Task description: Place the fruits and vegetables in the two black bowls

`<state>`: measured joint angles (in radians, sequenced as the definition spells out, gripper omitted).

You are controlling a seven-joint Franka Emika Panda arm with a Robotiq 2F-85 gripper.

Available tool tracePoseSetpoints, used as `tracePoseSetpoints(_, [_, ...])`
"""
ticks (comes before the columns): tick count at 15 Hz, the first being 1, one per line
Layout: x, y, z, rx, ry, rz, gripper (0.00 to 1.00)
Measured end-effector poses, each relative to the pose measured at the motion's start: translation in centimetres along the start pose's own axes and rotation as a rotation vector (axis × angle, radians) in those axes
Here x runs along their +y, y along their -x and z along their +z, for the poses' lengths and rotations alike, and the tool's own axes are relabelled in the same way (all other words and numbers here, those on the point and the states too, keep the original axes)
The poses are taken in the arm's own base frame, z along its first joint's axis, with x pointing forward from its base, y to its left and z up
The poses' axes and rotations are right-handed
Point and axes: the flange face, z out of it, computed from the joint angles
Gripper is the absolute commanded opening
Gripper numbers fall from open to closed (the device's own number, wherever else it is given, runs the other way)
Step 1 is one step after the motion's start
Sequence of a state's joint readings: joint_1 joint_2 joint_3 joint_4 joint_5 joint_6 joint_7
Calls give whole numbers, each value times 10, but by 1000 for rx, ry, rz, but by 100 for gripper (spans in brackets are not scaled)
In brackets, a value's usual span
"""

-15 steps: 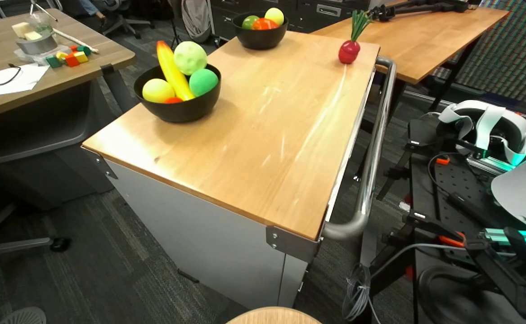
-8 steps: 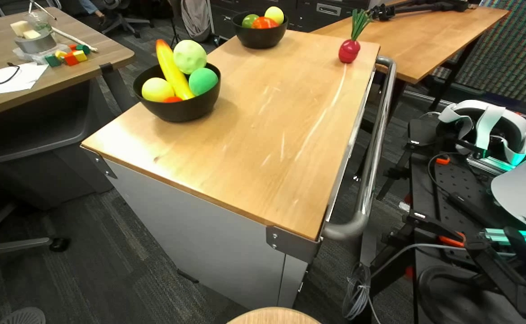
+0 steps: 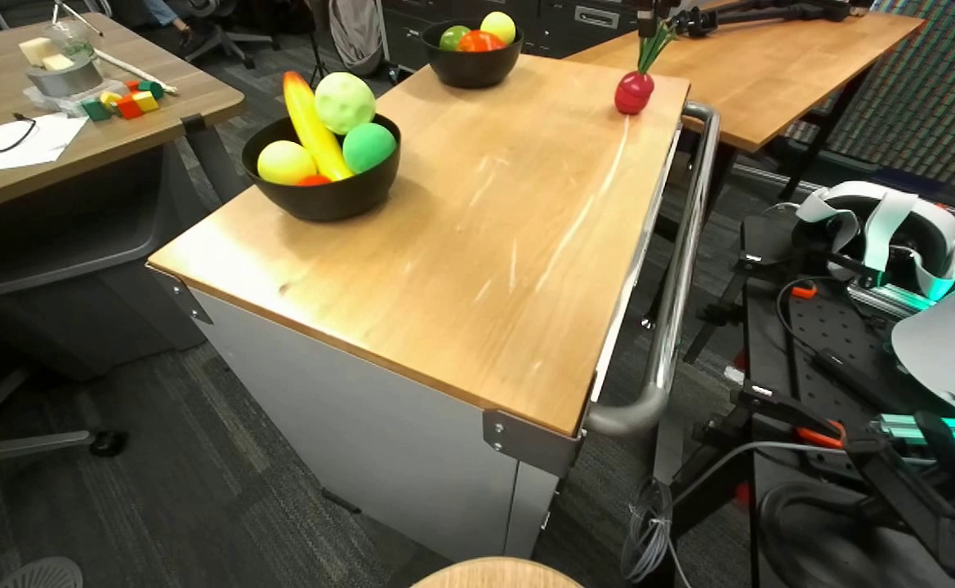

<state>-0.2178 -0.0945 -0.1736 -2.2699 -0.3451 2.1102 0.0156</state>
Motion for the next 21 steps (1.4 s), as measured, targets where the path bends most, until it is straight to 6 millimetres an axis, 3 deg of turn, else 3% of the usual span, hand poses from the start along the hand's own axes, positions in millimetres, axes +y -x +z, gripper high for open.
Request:
tracePoseSetpoints(6, [-8, -17, 10, -20, 8, 28, 4])
tracePoseSetpoints(9, [-3, -27, 5, -29, -19, 84, 0])
tracePoseSetpoints(12, [9, -37, -14, -47, -113, 171, 1])
tracePoseSetpoints(15, [40, -50, -62, 10, -243, 287, 1])
tracePoseSetpoints(19, [94, -60, -146, 174, -389, 422, 1])
tracePoseSetpoints(21, [107, -67, -182, 262, -449, 477, 1])
